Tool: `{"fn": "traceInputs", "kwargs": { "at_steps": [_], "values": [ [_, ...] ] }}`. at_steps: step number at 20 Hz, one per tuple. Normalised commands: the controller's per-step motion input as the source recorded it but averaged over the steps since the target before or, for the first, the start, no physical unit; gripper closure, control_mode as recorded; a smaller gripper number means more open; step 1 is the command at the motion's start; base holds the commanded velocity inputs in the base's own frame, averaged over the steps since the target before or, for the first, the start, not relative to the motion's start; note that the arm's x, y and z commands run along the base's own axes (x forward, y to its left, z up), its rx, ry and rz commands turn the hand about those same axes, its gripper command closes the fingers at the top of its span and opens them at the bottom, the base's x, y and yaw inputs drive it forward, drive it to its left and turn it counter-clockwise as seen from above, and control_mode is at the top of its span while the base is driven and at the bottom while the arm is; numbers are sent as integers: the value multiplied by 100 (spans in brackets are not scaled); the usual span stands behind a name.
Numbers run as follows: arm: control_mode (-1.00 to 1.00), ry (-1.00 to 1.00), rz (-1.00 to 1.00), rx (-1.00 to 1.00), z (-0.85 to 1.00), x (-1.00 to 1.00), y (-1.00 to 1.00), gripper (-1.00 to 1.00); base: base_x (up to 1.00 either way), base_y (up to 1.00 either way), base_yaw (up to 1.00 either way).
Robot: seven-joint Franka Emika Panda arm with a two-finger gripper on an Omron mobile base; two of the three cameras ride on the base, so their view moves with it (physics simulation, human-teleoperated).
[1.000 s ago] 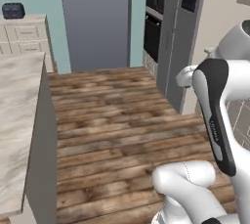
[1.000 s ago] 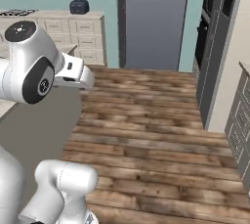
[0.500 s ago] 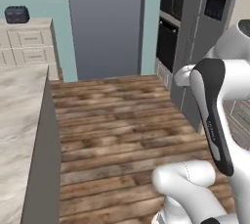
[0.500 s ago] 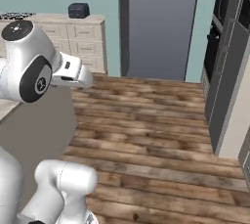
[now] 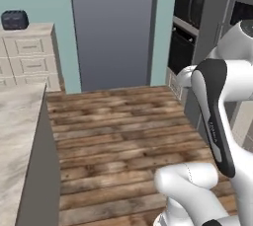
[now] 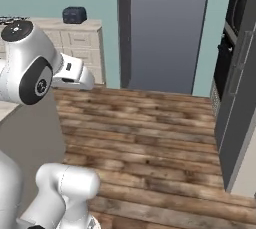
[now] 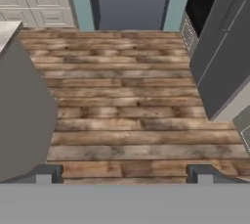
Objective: Get the candle and the beer from the cabinet and move them to the dining counter.
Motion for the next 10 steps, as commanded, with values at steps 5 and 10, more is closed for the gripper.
{"fn": "traceInputs", "kwargs": {
  "at_steps": [5,10],
  "values": [
    [100,0,0,0,0,0,0,-100,100,-56,2],
    [100,0,0,0,0,0,0,-100,100,-72,0]
  ]
}}
